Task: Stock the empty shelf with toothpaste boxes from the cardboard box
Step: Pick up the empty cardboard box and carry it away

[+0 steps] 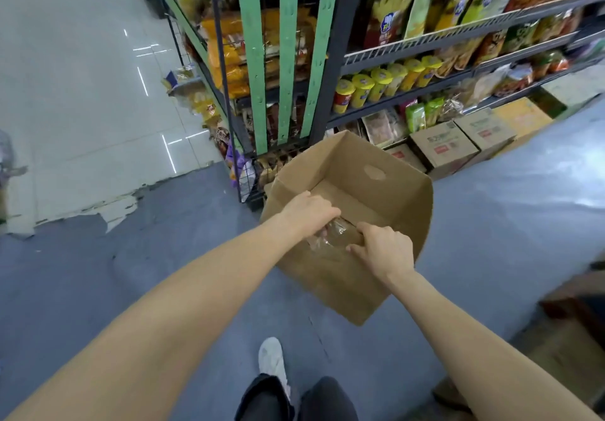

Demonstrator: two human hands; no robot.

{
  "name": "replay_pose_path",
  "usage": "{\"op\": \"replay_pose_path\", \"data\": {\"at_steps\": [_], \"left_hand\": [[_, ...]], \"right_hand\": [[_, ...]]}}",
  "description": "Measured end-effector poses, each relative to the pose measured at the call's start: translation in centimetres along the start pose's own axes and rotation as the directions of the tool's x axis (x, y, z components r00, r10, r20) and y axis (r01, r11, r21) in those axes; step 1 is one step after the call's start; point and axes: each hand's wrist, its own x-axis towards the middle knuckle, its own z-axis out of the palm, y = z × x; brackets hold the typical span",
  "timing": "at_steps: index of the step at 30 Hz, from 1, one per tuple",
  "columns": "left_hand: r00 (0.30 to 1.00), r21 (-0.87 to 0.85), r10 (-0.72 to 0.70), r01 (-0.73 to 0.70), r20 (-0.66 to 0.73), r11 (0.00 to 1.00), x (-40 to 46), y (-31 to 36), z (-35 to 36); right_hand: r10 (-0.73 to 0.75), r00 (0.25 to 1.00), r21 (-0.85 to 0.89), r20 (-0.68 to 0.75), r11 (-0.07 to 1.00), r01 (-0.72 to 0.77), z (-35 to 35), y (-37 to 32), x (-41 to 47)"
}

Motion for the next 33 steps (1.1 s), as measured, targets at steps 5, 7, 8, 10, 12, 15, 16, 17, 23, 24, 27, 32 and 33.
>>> {"op": "replay_pose_path", "data": {"at_steps": [5, 7, 8, 10, 12, 15, 16, 17, 23, 24, 27, 32, 33], "left_hand": [[0.999, 0.06, 0.013, -0.016, 0.052, 0.998, 6.5, -3.9, 2.8], [0.997, 0.092, 0.024, -0.03, 0.068, 0.995, 8.9, -5.5, 4.4], [0.996, 0.105, 0.026, -0.035, 0.08, 0.994, 10.0, -6.3, 5.3], [0.995, 0.135, 0.032, -0.045, 0.094, 0.99, 12.2, -7.9, 7.3], [0.993, 0.167, 0.053, -0.07, 0.105, 0.984, 14.1, -9.4, 9.3], [0.996, 0.204, 0.052, -0.066, 0.073, 0.977, 16.0, -11.2, 12.2], [0.997, 0.203, 0.028, -0.041, 0.067, 0.978, 16.5, -11.8, 13.1], [0.998, 0.2, -0.01, -0.003, 0.064, 0.98, 16.8, -12.4, 14.0], [0.934, 0.09, -0.356, 0.352, 0.036, 0.932, 17.1, -14.7, 18.7], [0.918, 0.047, -0.392, 0.389, 0.061, 0.92, 17.1, -14.9, 19.1], [0.858, -0.246, -0.485, 0.514, 0.172, 0.822, 17.1, -16.3, 20.9], [0.834, -0.361, -0.52, 0.549, 0.184, 0.754, 16.2, -18.1, 24.8], [0.835, -0.343, -0.511, 0.549, 0.202, 0.762, 15.8, -18.2, 25.6]], "right_hand": [[-0.01, 1.0, 0.032, 0.03, 0.999, 0.009, 2.7, 1.1, 7.3], [-0.019, 0.999, 0.044, 0.036, 0.999, 0.017, 4.7, 1.3, 10.2], [-0.027, 0.999, 0.049, 0.04, 0.999, 0.025, 5.8, 1.4, 11.6], [-0.035, 0.999, 0.055, 0.036, 0.998, 0.033, 8.1, 1.6, 14.1], [-0.025, 0.999, 0.068, 0.034, 0.997, 0.023, 10.4, 1.6, 16.4], [-0.013, 0.998, 0.1, 0.055, 0.995, 0.008, 13.2, 1.1, 19.4], [-0.014, 0.998, 0.113, 0.061, 0.994, 0.007, 14.0, 0.9, 20.5], [-0.019, 0.997, 0.13, 0.069, 0.991, 0.01, 14.7, 0.5, 21.6], [-0.099, 0.975, 0.298, 0.197, 0.954, 0.037, 18.7, -2.4, 26.4], [-0.104, 0.968, 0.332, 0.226, 0.943, 0.023, 19.5, -3.0, 26.7], [-0.087, 0.949, 0.442, 0.303, 0.895, -0.059, 21.3, -4.4, 26.8], [-0.08, 0.926, 0.491, 0.368, 0.863, -0.121, 22.9, -5.7, 26.6], [-0.079, 0.924, 0.493, 0.374, 0.861, -0.126, 23.0, -5.8, 26.7]]}}
